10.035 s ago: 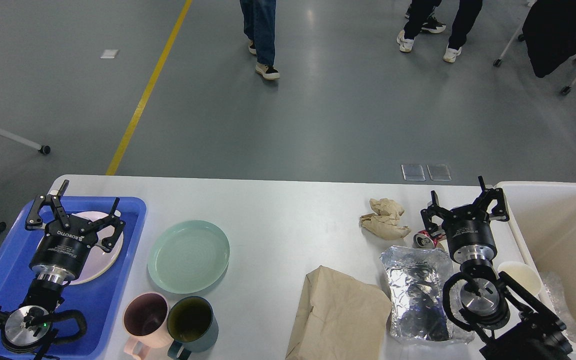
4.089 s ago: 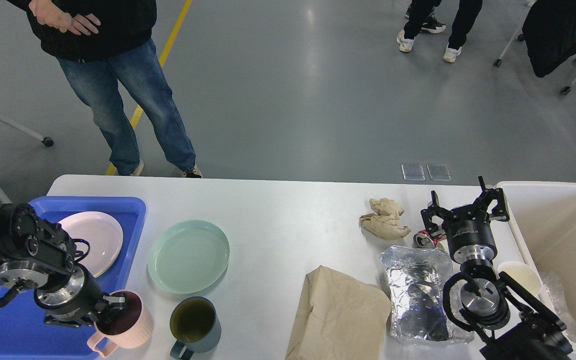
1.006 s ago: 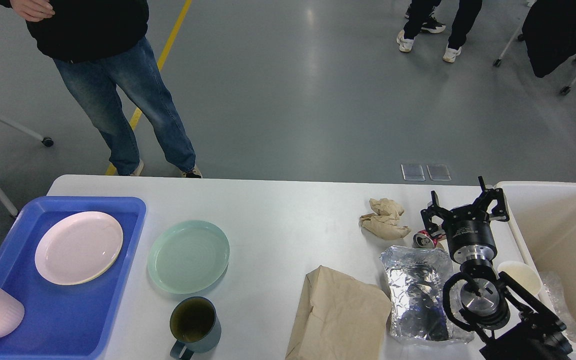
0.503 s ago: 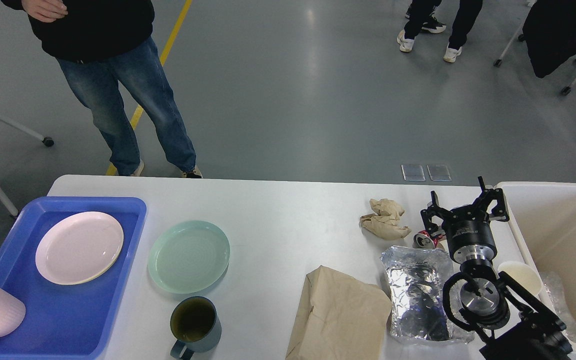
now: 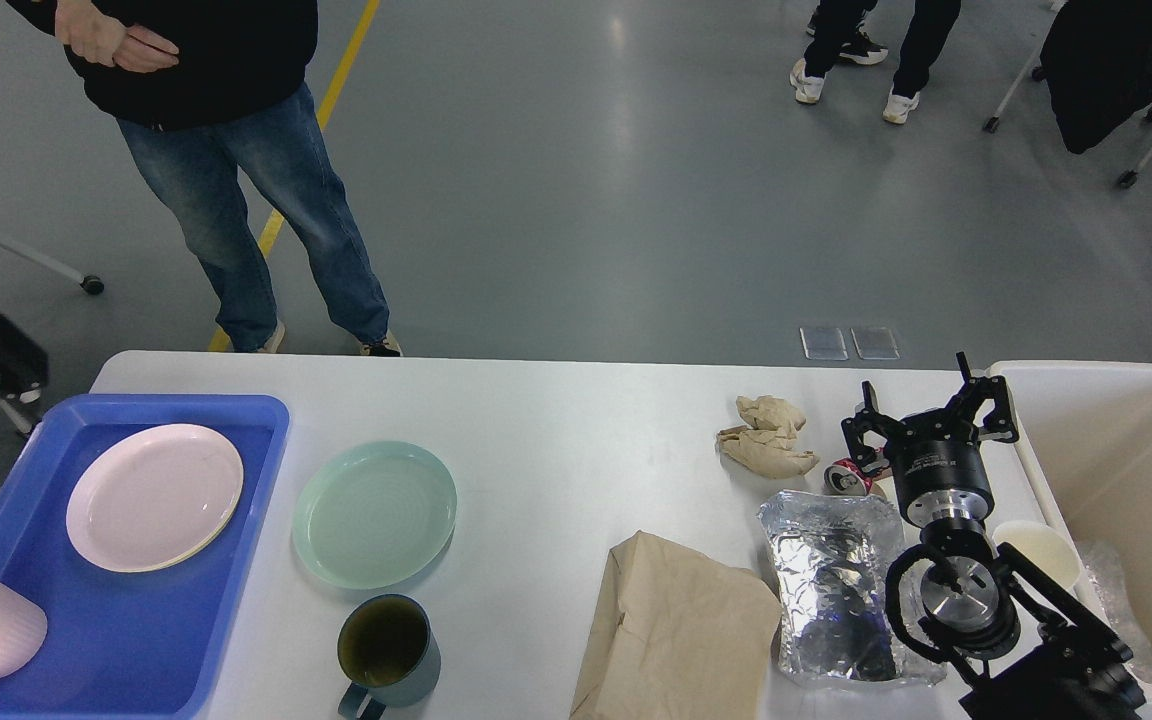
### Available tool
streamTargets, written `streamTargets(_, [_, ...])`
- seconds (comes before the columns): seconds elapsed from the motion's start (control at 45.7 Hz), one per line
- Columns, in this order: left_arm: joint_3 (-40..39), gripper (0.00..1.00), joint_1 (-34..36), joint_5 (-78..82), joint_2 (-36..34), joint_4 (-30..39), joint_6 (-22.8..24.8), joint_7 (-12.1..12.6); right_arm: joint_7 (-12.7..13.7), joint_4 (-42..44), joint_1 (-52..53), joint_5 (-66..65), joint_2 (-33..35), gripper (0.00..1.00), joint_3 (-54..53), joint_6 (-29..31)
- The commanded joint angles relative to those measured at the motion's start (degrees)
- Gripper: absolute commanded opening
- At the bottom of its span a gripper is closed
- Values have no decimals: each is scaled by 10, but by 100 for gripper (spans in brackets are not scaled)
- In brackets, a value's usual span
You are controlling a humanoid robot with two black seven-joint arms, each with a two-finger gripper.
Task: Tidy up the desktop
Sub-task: 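Move the left gripper over the green plate toward the dark green mug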
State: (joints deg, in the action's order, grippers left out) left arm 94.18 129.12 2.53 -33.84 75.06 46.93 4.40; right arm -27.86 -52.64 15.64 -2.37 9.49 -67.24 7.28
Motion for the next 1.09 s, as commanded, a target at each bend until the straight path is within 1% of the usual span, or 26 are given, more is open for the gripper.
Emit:
streamTargets(0.0, [5,95,84,-60,86,67,0,0,0,0,0,0,0,100,0,0])
streamTargets(0.022, [2,95,112,-80,114,86,0,-1,0,0,0,0,1,100,0,0])
streamTargets(0.044, [1,95,125,-90,128,94,0,-1,0,0,0,0,0,100,0,0])
streamTargets(0.175, [-18,95,208,-149,194,152,4,-1,0,0,0,0,0,100,0,0])
streamTargets(0.284, [-54,95,236,-176,244,181,11,-1,0,0,0,0,0,100,0,0])
streamTargets(0.35, [-71,95,251,-184,263,194,14,-4,0,0,0,0,0,100,0,0])
streamTargets(0.437, [-86,95,264,-187,276,207,23,-26,0,0,0,0,0,100,0,0])
streamTargets(0.525, [-95,95,264,-187,280,206,35,-53,0,0,0,0,0,100,0,0])
streamTargets(0.612, [-105,96,258,-186,285,205,35,-62,0,0,0,0,0,100,0,0])
streamTargets(0.853, [-123,96,235,-185,287,204,31,-62,0,0,0,0,1,100,0,0])
streamTargets(0.918, [-133,95,208,-183,299,204,26,-59,0,0,0,0,1,100,0,-1])
streamTargets(1.006, [-152,95,169,-180,315,204,5,-51,0,0,0,0,1,100,0,-1])
streamTargets(1.071, [-160,94,139,-170,319,204,-21,-50,0,0,0,0,0,100,0,0])
